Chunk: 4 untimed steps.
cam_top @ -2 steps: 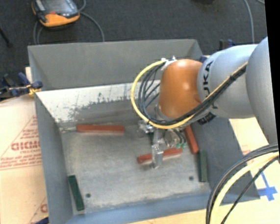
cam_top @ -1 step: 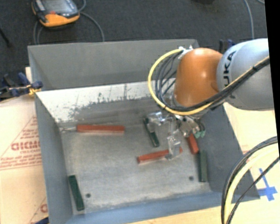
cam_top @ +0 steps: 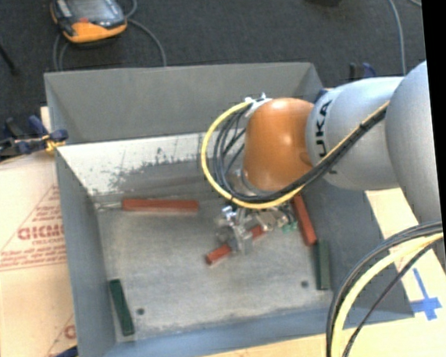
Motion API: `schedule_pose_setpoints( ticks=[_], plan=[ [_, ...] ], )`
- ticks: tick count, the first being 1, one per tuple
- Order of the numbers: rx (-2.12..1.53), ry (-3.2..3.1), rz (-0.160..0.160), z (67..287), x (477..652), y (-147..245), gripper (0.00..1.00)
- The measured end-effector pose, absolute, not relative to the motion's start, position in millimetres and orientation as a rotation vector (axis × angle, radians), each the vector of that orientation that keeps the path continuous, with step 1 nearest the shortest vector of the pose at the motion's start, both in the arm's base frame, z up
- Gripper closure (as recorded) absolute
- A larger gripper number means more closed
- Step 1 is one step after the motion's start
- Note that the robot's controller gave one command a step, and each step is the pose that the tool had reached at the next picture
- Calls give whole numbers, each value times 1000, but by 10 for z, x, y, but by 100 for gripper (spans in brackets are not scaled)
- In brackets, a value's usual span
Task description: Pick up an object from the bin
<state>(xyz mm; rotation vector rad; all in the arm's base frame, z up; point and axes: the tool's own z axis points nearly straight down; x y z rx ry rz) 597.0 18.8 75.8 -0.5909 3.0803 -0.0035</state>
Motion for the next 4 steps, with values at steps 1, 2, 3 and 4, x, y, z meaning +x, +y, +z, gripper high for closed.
schedule_pose_setpoints(
  ticks=[1,2,3,4],
  plan=[
    [-586,3080,2,722,5956,201,0],
    [-586,3080,3,721,5955,204,0],
    [-534,3086,0,727,5424,-77,100],
    [-534,3086,0,726,5424,-77,100]
  ],
)
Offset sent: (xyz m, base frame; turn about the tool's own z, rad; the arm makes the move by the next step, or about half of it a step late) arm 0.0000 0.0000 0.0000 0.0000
